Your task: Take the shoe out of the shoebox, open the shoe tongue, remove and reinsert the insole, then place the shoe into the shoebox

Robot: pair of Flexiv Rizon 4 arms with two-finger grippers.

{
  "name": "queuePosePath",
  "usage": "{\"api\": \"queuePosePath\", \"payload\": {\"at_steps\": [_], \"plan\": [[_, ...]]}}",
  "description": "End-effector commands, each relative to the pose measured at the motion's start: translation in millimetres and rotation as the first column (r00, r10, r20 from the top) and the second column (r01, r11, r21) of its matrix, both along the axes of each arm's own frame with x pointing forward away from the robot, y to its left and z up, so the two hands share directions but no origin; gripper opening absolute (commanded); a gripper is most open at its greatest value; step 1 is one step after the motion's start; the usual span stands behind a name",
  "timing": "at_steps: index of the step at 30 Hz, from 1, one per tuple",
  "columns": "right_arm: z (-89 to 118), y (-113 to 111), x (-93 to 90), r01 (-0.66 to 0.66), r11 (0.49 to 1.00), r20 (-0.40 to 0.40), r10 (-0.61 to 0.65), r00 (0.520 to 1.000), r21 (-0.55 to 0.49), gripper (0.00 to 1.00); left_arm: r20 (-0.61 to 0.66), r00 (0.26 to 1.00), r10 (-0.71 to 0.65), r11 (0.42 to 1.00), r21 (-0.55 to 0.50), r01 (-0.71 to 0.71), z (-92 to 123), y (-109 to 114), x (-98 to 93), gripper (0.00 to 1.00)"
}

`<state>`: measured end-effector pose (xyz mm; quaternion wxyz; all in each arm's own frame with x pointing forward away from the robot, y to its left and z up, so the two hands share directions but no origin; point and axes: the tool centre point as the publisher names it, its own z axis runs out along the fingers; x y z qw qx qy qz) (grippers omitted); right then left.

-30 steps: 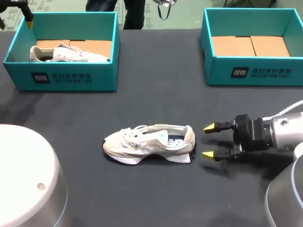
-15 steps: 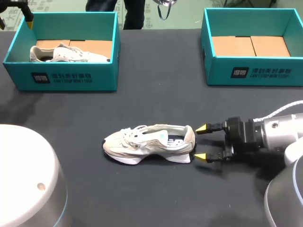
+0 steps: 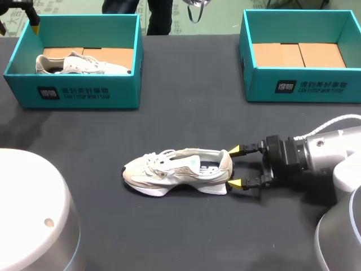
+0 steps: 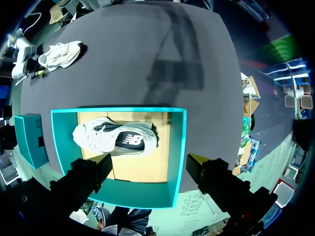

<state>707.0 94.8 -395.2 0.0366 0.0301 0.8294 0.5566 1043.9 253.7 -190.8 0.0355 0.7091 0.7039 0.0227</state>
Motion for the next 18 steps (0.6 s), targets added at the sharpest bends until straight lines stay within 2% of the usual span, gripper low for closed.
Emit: {"api": "queuePosePath", "payload": {"at_steps": [1,18], "plan": [[-3,5,2.8,-0.007,1.000,-0.002,0.007,1.000,0.002,1.00,0.002,1.000,-0.001,1.000,0.002,0.001,0,0,-1.0,1.00],[-11,22,-0.5,-0.015,1.000,-0.049,0.015,0.999,0.005,1.00,0.002,1.000,-0.001,1.000,0.002,0.001,0,0,-1.0,1.00]]}}
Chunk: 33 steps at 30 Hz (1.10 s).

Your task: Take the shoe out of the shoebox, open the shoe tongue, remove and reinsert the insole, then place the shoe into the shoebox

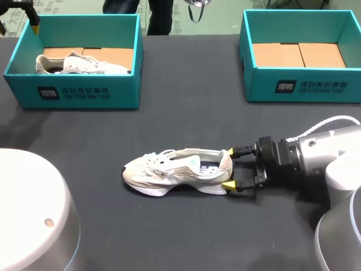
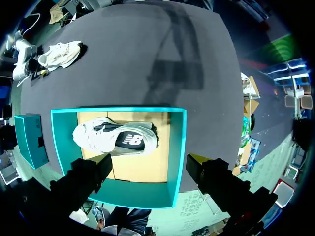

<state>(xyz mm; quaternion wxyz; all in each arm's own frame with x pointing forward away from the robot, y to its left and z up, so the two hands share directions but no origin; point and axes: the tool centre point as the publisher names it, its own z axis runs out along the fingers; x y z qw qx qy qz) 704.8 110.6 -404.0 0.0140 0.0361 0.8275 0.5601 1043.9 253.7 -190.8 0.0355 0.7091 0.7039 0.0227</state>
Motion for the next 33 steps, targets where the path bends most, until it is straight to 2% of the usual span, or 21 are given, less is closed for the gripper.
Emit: {"api": "queuePosePath", "payload": {"at_steps": [1,11,33], "plan": [[-2,8,1.5,-0.001,1.000,-0.007,0.001,1.000,-0.006,1.00,0.002,1.000,-0.001,1.000,0.002,0.001,0,0,-1.0,1.00],[-4,17,0.3,0.006,1.000,-0.025,-0.006,1.000,-0.012,1.00,0.002,1.000,-0.001,1.000,0.002,0.001,0,0,-1.0,1.00],[-12,32,-0.3,0.016,1.000,0.014,-0.016,1.000,-0.008,1.00,0.002,1.000,-0.001,1.000,0.002,0.001,0,0,-1.0,1.00]]}}
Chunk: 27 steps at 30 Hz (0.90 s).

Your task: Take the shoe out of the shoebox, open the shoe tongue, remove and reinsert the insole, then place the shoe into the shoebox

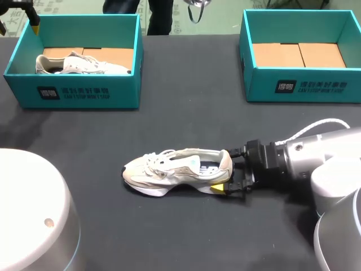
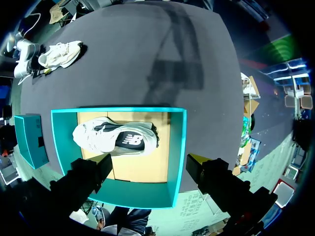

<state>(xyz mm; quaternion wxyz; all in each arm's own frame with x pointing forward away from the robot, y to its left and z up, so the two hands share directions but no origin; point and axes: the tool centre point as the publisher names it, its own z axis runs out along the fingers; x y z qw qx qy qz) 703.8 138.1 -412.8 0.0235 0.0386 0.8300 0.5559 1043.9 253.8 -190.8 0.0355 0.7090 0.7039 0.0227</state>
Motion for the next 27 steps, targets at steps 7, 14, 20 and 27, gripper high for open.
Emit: {"api": "queuePosePath", "payload": {"at_steps": [7,14,20,27], "plan": [[-5.8,7.9,2.3,0.006,1.000,0.000,-0.006,1.000,0.005,1.00,0.002,1.000,-0.001,1.000,0.002,0.001,0.2,0.3,-1.0,1.00],[-7.7,10.6,3.0,0.006,1.000,0.001,-0.006,1.000,0.011,1.00,0.002,1.000,-0.001,1.000,0.002,0.001,0.2,0.3,-1.0,1.00],[-8.3,14.2,3.8,0.000,1.000,0.002,0.000,1.000,0.013,0.76,0.002,1.000,-0.001,1.000,0.002,0.001,0.2,0.3,-1.0,1.00],[-8.5,14.7,4.4,-0.003,1.000,0.003,0.002,1.000,0.015,0.00,0.002,1.000,-0.001,1.000,0.002,0.001,0.2,0.3,-1.0,1.00]]}}
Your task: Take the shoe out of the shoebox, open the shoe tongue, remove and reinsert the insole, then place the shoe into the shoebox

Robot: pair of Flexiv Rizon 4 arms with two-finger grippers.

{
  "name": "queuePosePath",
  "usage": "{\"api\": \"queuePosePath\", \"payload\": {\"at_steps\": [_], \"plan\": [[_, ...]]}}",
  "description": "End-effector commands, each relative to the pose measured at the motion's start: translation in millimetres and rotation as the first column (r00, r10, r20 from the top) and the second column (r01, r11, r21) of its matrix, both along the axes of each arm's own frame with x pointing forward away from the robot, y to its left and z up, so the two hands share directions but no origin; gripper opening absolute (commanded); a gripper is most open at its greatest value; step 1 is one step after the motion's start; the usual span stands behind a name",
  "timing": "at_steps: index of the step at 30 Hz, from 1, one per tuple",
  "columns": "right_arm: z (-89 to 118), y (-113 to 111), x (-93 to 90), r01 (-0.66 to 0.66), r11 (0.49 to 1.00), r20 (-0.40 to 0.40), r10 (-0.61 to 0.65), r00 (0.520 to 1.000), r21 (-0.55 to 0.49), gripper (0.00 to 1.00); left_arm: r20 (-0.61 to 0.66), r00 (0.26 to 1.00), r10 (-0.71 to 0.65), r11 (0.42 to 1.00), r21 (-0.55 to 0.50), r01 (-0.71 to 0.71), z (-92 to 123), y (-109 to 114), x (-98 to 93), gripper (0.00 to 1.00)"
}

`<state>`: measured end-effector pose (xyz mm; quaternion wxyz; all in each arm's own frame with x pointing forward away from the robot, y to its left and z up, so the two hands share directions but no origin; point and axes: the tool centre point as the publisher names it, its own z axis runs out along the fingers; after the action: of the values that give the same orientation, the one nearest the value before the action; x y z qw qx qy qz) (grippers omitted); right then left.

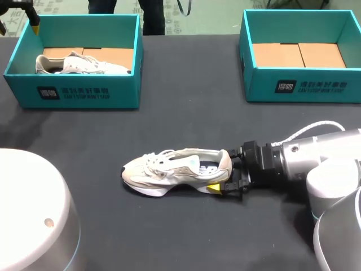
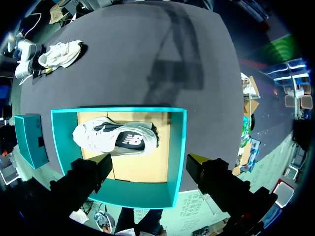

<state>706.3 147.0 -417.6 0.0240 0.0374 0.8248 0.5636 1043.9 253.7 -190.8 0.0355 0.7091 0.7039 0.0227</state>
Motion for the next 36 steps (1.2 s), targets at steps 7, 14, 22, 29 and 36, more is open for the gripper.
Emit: {"api": "queuePosePath", "payload": {"at_steps": [7,14,22,29,36], "plan": [[-5,8,2.6,-0.017,1.000,-0.008,0.017,1.000,0.000,0.00,0.002,1.000,-0.001,1.000,0.002,0.001,0,0,-1.0,1.00],[-5,8,2.6,-0.017,1.000,-0.008,0.017,1.000,0.000,0.00,0.002,1.000,-0.001,1.000,0.002,0.001,0,0,-1.0,1.00],[-5,8,2.6,-0.017,1.000,-0.008,0.017,1.000,0.000,0.00,0.059,0.997,-0.044,0.999,-0.027,0.045,19,-28,-30.5,1.00],[-5,8,2.6,-0.017,1.000,-0.008,0.017,1.000,0.000,0.00,0.091,0.996,0.024,0.999,0.034,-0.027,19,-58,-69.3,1.00],[-5,8,2.6,-0.017,1.000,-0.008,0.017,1.000,0.000,0.00,0.047,0.977,0.209,0.977,0.026,-0.211,19,-75,-86.9,1.00]]}}
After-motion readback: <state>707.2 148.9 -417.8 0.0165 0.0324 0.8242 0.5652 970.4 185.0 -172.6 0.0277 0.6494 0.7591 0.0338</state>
